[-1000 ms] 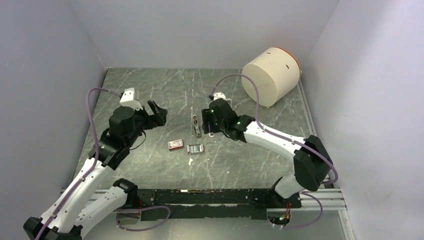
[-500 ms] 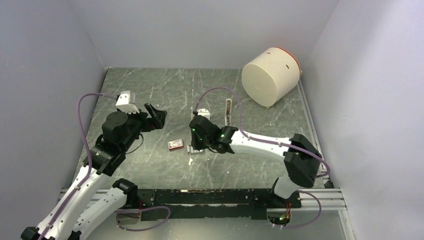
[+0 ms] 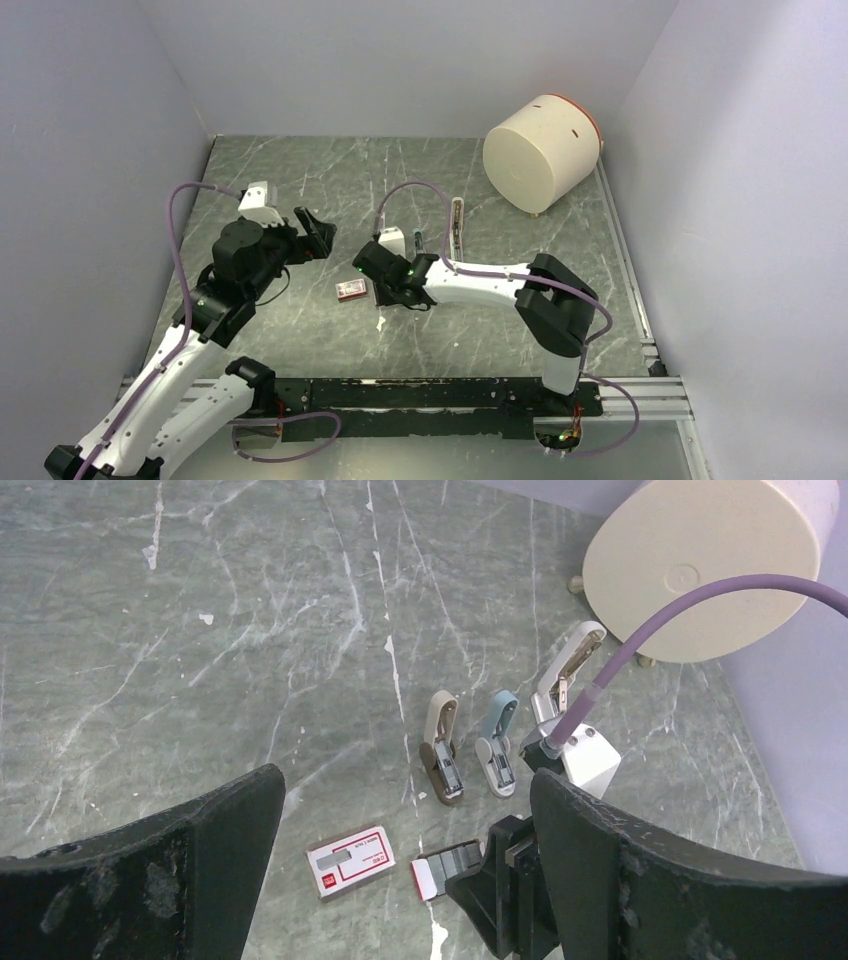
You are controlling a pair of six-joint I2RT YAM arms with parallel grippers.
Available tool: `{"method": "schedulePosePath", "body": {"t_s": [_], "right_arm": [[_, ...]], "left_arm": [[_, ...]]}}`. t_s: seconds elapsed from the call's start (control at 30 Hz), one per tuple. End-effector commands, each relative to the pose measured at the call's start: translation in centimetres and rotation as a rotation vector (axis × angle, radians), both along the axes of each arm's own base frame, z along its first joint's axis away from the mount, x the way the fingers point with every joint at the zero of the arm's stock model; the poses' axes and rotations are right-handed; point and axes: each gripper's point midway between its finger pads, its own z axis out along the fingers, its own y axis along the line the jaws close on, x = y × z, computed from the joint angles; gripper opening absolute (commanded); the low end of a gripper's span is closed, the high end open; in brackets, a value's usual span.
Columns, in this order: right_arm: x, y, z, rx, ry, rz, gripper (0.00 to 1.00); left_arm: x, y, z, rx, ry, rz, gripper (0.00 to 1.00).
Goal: Load the staples into the stapler
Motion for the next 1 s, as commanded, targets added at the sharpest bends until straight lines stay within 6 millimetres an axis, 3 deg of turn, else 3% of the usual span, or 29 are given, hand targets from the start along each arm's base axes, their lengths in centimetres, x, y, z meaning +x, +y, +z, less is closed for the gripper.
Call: {"method": "schedulePosePath", "body": {"t_s": [0.0,0.27,0.57,0.87,0.97], "right_arm": [[1.1,-1.1,0.2,-0.074,-0.049,-0.06,0.34],[1.5,-1.2,-0.4,-0.106,-0.049,-0.039,0.42],[1.7,-1.4,-1.3,-0.107,-0.023,-0.031,0.45],[3.0,-1.0,-0.2,-0.087,-0.035,-0.043,0.53],[4.4,-1.1,-0.1,-0.087,-0.04,-0.066,0.49]], "left_arm": [[0.4,0.4,-0.2,0.002,-0.003,0.026,0.97],[0.5,0.4,-0.6,0.0,0.014,0.032,0.97],[0.4,0.5,-0.9,0.003,0.021,0.039,0.97],[0.2,1.3,-1.5,0.001,0.048,0.086,0.97],[-0.6,1.4,-3.1,-0.011,0.108,0.093,0.97]]}}
